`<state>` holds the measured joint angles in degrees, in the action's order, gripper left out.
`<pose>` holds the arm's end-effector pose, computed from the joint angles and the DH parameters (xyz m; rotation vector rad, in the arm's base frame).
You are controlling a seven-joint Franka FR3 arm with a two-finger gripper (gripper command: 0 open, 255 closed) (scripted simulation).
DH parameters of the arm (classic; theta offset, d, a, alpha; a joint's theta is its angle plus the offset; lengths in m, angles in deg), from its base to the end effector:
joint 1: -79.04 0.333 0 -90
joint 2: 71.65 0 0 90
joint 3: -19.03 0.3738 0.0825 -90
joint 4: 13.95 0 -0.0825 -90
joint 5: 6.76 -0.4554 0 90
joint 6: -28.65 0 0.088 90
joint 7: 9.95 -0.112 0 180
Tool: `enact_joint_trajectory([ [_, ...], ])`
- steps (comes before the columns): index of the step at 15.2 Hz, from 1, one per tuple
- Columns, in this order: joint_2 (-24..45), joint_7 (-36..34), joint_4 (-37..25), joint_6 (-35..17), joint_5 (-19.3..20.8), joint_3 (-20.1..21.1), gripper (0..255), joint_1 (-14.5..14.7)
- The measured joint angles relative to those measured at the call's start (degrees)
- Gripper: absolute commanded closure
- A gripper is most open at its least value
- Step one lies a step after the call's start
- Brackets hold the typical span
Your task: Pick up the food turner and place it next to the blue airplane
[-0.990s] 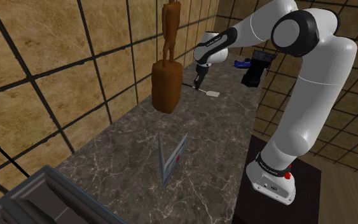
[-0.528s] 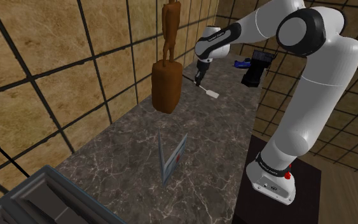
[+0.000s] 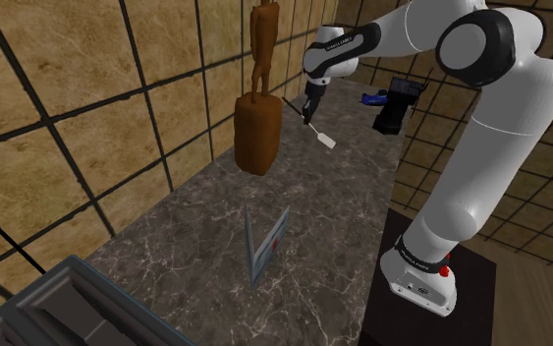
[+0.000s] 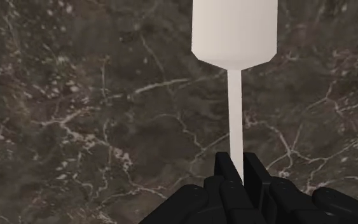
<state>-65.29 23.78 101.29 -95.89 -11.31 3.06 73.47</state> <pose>0.6052 -0.2312 0.4224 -3.1222 -0.2692 -0.1043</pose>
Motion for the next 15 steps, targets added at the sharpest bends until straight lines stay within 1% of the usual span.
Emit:
enact_joint_trajectory([
  [11, -3.01, -1.04, -4.99, 7.84, 1.28, -0.09, 255, 0.15],
  [15, -3.42, -1.10, -7.67, 10.91, 1.46, -0.19, 255, 0.06],
])
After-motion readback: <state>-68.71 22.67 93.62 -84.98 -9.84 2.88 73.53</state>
